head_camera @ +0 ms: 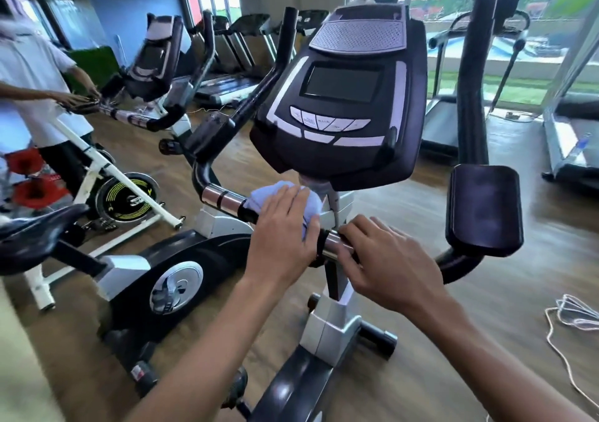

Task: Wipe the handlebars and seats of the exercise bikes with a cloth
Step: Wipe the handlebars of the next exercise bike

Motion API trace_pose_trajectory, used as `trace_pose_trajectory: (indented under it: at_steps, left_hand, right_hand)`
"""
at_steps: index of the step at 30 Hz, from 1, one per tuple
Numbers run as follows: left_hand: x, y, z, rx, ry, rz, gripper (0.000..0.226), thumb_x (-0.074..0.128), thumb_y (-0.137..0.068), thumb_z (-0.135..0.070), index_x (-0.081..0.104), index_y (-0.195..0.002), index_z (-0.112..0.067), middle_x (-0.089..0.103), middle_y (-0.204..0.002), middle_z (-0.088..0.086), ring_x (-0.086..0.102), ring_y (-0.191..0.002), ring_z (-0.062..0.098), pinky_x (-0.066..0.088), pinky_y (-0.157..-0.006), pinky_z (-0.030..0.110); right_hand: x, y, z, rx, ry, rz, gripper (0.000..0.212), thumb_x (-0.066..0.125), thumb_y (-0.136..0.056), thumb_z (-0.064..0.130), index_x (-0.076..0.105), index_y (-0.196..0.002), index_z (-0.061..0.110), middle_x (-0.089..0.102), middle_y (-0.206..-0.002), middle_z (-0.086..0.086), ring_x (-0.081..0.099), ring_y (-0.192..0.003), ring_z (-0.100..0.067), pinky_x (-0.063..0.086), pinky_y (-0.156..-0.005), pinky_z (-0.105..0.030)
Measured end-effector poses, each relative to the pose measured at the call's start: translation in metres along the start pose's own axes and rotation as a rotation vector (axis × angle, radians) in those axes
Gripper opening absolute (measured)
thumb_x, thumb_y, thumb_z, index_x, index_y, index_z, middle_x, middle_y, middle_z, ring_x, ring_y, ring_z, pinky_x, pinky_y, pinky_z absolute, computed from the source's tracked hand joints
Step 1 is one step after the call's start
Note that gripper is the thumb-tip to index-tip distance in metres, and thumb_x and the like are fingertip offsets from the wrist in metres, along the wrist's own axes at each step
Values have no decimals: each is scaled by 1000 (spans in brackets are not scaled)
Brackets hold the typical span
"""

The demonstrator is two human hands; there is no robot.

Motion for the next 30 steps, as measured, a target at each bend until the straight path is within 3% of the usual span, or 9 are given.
trace_pose_trajectory:
  at_steps: [5, 9, 13, 19, 22, 24, 26, 28, 30]
  left_hand:
    - [5, -51, 3, -104, -32, 278, 29, 51, -100, -26, 60, -114, -2, 63, -119, 19, 54, -118, 36, 35, -100, 40]
    - [-2, -55, 4, -145, -24, 253, 29, 61, -97, -33, 63, -108, -7, 66, -112, 10, 58, -109, 29, 36, -88, 33]
    - [-13, -35, 5, -95, 44, 206, 11, 59, -94, -14, 66, -95, -5, 64, -91, 5, 59, -87, 27, 36, -68, 35]
    - [-6, -51, 6, -91, 7, 253, 16, 58, -97, -22, 65, -102, -9, 66, -108, 6, 59, -105, 28, 47, -85, 41]
    - [-15, -38, 5, -81, 65, 205, 13, 58, -97, -16, 67, -99, -7, 68, -102, 6, 61, -98, 30, 44, -78, 40]
    - [-31, -19, 8, -32, 123, 141, 10, 61, -96, -11, 69, -100, -7, 69, -95, 3, 59, -87, 25, 39, -70, 33]
    - [-51, 2, 8, 16, 197, 92, 18, 66, -93, -6, 73, -110, -9, 72, -100, -3, 62, -91, 15, 41, -73, 22]
    - [-64, 10, 11, 37, 264, 82, 30, 74, -91, -16, 73, -120, -11, 75, -114, -3, 66, -108, 11, 47, -91, 16]
    - [-67, 4, 10, 16, 241, 34, 30, 72, -90, -37, 77, -106, -12, 76, -102, 3, 68, -96, 19, 52, -86, 32]
  right_hand:
    - [0, 0, -2, 11, 76, 0, 40, 26, -103, 51, 59, -103, 30, 57, -91, 11, 63, -87, -12, 28, -60, -26]
    - [0, -2, 0, 30, 89, 5, 44, 21, -100, 53, 57, -102, 30, 59, -89, 10, 64, -85, -14, 30, -58, -28]
    - [-2, 5, -3, 55, 92, 1, 47, 21, -98, 56, 60, -103, 32, 62, -88, 10, 66, -83, -13, 30, -56, -29]
    - [2, -3, 2, 44, 77, 1, 36, 32, -101, 52, 54, -95, 25, 60, -84, 7, 65, -74, -20, 32, -54, -32]
    - [-1, -3, 1, 69, 70, 20, 39, 29, -102, 55, 54, -101, 26, 64, -91, 6, 66, -79, -23, 36, -58, -34]
    - [-2, -3, 0, 72, 63, 37, 39, 27, -101, 55, 54, -102, 26, 64, -93, 6, 67, -80, -24, 36, -59, -34]
    - [-1, -3, 2, 71, 54, 43, 40, 27, -101, 55, 53, -102, 25, 64, -92, 6, 66, -79, -25, 38, -59, -34]
    - [0, -5, 3, 76, 55, 29, 40, 26, -101, 54, 52, -99, 24, 64, -91, 5, 66, -78, -26, 39, -59, -35]
    - [1, -4, 3, 87, 53, 25, 40, 27, -101, 54, 52, -98, 24, 64, -90, 6, 66, -77, -25, 40, -59, -35]
Point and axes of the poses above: each hand's wrist, its own y-axis away from the middle knuckle, its own x-axis out of the palm, z = x × y, the point moved 1 cm from there along -y, towards the middle knuckle
